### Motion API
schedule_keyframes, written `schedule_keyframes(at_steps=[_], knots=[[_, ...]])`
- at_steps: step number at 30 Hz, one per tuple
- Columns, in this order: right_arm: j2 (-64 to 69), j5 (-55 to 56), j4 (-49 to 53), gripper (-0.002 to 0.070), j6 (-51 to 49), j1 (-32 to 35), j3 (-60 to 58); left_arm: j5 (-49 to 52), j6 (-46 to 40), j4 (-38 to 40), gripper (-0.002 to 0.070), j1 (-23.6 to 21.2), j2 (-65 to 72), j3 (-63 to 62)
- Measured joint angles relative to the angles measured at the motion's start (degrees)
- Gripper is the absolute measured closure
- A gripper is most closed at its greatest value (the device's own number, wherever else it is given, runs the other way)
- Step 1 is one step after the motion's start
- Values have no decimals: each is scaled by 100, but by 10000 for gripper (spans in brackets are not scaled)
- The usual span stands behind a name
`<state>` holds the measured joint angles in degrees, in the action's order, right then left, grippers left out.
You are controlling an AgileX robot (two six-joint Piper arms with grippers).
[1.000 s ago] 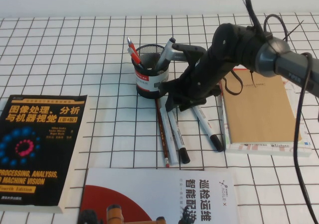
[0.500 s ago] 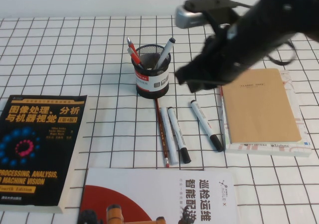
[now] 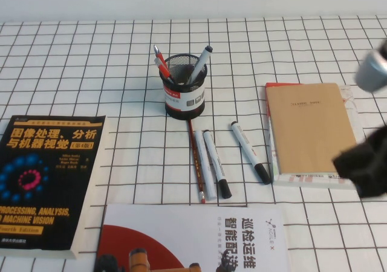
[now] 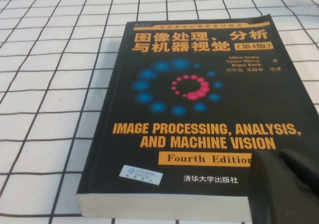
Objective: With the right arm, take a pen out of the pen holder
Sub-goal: 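Take a marker out of the pen holder and lay it on the table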
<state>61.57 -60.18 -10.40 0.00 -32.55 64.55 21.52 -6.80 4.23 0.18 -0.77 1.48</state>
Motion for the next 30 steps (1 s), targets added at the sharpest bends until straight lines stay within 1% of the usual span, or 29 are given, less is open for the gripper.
schedule_keyframes(at_steps=[6,10,12,14,17,25,28,30], knots=[[-630,-808,179,692,0,0,-109,0,0,0,679,0,0,0],[-795,-811,410,692,0,0,-422,0,0,0,680,0,0,0],[-880,-582,488,692,0,0,-649,0,0,0,679,0,0,0],[-1033,-77,620,692,0,15,-1033,0,0,0,680,0,0,0],[-1418,875,672,692,0,310,-1815,0,0,0,680,0,0,0],[-2979,4066,256,692,0,1985,-4801,0,0,0,679,0,0,0],[-3691,4878,167,692,0,2504,-5643,0,0,0,680,0,0,0],[-4090,5145,132,692,0,2755,-6026,0,0,0,680,0,0,0]])
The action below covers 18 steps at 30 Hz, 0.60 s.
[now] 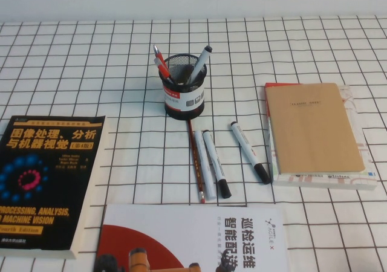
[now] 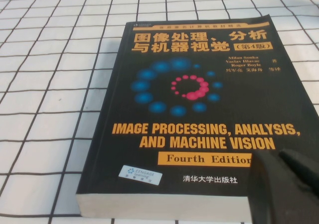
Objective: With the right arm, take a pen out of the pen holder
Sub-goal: 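Take a marker out of the pen holder and lay it on the table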
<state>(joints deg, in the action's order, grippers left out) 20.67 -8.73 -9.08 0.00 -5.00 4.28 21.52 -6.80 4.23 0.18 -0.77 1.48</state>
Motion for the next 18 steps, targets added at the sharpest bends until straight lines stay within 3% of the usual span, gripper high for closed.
schedule_keyframes(at_steps=[5,18], knots=[[-771,139,-9,692,0,292,-447,0,0,0,680,0,0,0],[-2097,-753,535,692,0,159,-573,0,0,0,679,0,0,0]])
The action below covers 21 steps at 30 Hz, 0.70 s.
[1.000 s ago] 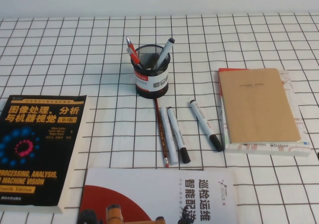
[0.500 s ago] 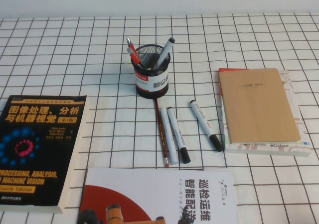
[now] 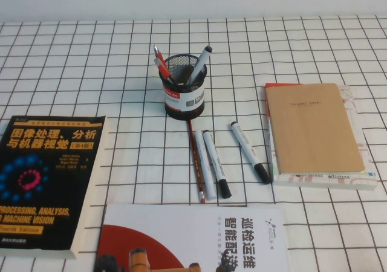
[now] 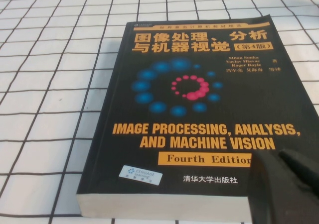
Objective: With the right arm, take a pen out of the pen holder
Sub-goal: 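Take a marker out of the pen holder and lay it on the table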
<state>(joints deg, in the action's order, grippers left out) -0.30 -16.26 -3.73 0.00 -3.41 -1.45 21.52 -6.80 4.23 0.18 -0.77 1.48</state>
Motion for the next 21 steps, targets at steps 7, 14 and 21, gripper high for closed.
schedule_keyframes(at_steps=[7,14,21], knots=[[-10,-326,0,692,0,-36,-4,0,0,0,680,0,0,0],[-10,-330,0,692,0,-36,-4,0,0,0,679,0,0,0],[-10,-330,0,692,0,-36,-4,0,0,0,680,0,0,0]])
